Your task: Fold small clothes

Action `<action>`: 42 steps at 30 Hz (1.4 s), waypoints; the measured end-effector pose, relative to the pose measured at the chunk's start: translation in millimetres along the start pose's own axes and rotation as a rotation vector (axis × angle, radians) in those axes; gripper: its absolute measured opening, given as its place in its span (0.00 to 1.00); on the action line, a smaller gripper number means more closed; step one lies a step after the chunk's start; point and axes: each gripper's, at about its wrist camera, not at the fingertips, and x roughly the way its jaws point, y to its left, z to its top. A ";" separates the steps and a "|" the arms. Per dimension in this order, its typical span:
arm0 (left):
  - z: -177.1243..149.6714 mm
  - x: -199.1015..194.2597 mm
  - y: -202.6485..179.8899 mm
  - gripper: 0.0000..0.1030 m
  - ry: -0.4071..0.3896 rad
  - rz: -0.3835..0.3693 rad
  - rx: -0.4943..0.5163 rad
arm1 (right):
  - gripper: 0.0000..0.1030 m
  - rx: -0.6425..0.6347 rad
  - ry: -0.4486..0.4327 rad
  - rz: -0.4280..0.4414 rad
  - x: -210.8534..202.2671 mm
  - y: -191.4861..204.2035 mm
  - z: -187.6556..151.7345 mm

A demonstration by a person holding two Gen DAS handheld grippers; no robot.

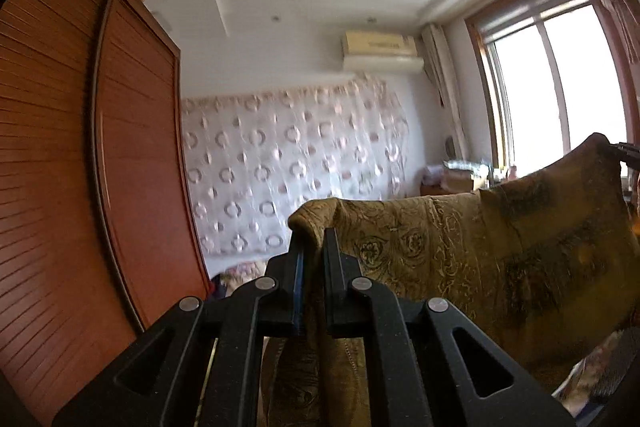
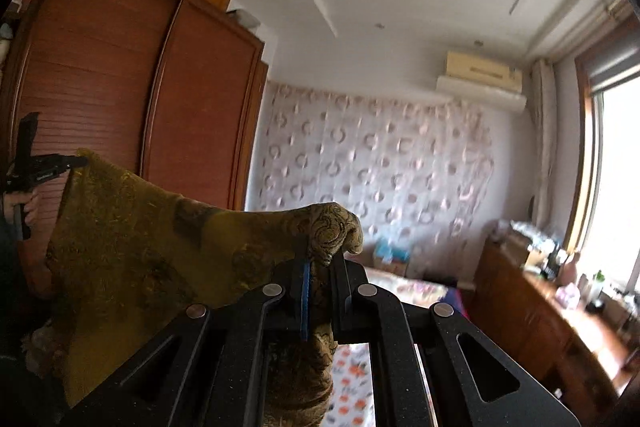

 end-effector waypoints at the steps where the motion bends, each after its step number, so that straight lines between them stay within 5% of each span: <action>1: 2.3 -1.1 3.5 0.08 -0.012 0.003 -0.003 | 0.07 -0.010 -0.007 -0.003 -3.4 0.0 6.0; 8: 3.2 -10.8 8.5 0.08 -0.046 0.004 -0.013 | 0.07 -0.036 -0.017 -0.040 -28.1 1.9 16.9; 16: -2.3 -0.3 5.9 0.08 -0.048 0.005 -0.026 | 0.07 -0.055 0.009 -0.068 -3.2 33.9 6.9; 20: -15.1 35.7 5.7 0.08 0.008 0.012 -0.022 | 0.07 -0.059 0.072 -0.090 33.1 35.1 -5.2; 26: -79.2 145.8 9.9 0.09 0.183 0.017 -0.030 | 0.07 -0.013 0.262 -0.083 138.6 22.2 -63.1; 29: -124.2 208.5 7.6 0.15 0.285 0.029 -0.029 | 0.08 -0.004 0.368 -0.105 203.5 21.3 -108.9; 33: -174.0 254.5 5.7 0.28 0.441 0.049 -0.025 | 0.35 0.006 0.603 -0.133 270.7 34.9 -169.7; 39: -212.4 238.7 1.8 0.66 0.530 -0.003 -0.046 | 0.42 0.053 0.669 -0.107 272.7 54.2 -194.2; 42: -221.0 227.4 2.7 0.72 0.552 -0.022 -0.073 | 0.42 0.096 0.678 -0.100 258.6 49.4 -193.6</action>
